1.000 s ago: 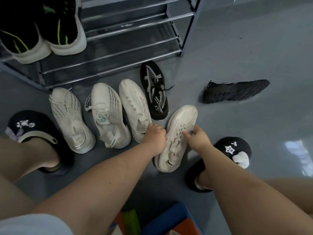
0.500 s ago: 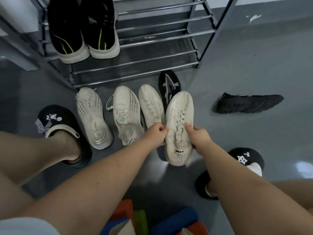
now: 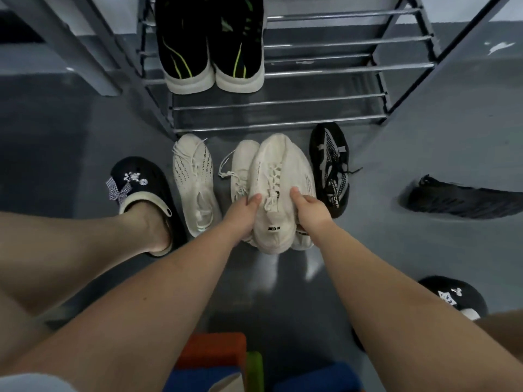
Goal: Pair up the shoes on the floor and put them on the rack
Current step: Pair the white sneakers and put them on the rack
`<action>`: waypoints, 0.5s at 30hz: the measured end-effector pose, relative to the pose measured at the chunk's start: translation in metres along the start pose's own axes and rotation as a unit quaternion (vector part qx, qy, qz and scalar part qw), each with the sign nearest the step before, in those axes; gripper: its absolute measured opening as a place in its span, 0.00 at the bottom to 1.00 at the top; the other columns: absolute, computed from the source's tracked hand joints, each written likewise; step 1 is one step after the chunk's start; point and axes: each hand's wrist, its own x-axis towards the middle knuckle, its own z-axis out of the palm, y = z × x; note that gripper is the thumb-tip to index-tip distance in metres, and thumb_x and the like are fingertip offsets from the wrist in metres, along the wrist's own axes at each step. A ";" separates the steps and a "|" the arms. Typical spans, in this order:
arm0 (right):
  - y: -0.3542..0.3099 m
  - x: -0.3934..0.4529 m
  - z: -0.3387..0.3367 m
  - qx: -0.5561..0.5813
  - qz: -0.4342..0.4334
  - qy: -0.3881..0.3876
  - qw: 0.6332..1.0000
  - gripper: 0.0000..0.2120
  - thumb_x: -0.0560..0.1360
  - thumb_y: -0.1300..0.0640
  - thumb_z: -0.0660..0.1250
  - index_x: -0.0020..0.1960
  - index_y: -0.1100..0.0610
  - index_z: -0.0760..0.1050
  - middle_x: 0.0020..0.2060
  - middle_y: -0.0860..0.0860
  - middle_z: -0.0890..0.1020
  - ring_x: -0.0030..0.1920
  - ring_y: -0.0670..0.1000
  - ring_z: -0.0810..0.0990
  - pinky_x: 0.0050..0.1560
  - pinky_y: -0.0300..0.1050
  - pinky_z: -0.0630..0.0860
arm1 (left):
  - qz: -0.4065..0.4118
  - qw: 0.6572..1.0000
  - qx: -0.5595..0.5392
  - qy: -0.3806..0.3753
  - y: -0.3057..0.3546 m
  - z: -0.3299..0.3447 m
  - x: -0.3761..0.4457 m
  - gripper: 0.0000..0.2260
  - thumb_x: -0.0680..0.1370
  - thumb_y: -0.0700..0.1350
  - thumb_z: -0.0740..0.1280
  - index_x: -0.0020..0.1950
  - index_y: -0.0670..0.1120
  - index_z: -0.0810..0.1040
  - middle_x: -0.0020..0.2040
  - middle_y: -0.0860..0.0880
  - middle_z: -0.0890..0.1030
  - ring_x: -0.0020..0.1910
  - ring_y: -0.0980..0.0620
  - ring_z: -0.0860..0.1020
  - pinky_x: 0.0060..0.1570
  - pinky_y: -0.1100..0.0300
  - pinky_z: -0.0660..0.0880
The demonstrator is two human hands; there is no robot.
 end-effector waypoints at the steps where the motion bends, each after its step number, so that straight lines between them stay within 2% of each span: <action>1: 0.003 0.002 0.002 -0.015 0.002 0.005 1.000 0.23 0.79 0.42 0.58 0.63 0.58 0.74 0.48 0.52 0.77 0.51 0.54 0.76 0.61 0.50 0.72 | -0.008 1.000 -0.002 0.009 -0.003 -0.004 0.004 0.21 0.82 0.52 0.56 0.69 0.41 0.70 0.67 0.41 0.75 0.66 0.43 0.72 0.65 0.56 0.68; 3: 0.010 0.008 0.002 -0.058 0.017 0.033 0.998 0.24 0.79 0.43 0.58 0.66 0.58 0.71 0.52 0.55 0.78 0.55 0.57 0.77 0.62 0.50 0.72 | -0.028 0.999 -0.012 0.015 -0.006 -0.012 0.011 0.23 0.81 0.55 0.55 0.69 0.41 0.70 0.66 0.41 0.75 0.65 0.42 0.73 0.66 0.51 0.69; 5: 0.017 0.014 -0.002 -0.108 0.042 0.070 0.991 0.25 0.78 0.44 0.59 0.70 0.58 0.67 0.62 0.57 0.76 0.61 0.59 0.75 0.63 0.51 0.72 | -0.044 0.999 -0.016 0.017 -0.008 -0.015 0.017 0.24 0.81 0.56 0.55 0.69 0.41 0.70 0.66 0.42 0.75 0.64 0.42 0.73 0.65 0.48 0.69; 10: 0.030 0.022 -0.010 -0.220 0.071 0.138 0.963 0.30 0.74 0.42 0.65 0.69 0.58 0.65 0.66 0.58 0.68 0.63 0.60 0.73 0.65 0.54 0.70 | -0.070 0.997 -0.001 0.010 -0.014 -0.013 0.027 0.23 0.82 0.56 0.53 0.72 0.44 0.66 0.70 0.43 0.71 0.69 0.43 0.68 0.67 0.54 0.64; 15: 0.050 0.029 -0.012 -0.147 0.152 0.057 0.976 0.35 0.72 0.42 0.69 0.69 0.64 0.66 0.64 0.58 0.75 0.62 0.60 0.75 0.61 0.53 0.74 | -0.088 0.995 -0.048 -0.021 -0.019 -0.015 0.029 0.27 0.78 0.61 0.57 0.74 0.49 0.64 0.72 0.48 0.69 0.71 0.46 0.67 0.70 0.54 0.63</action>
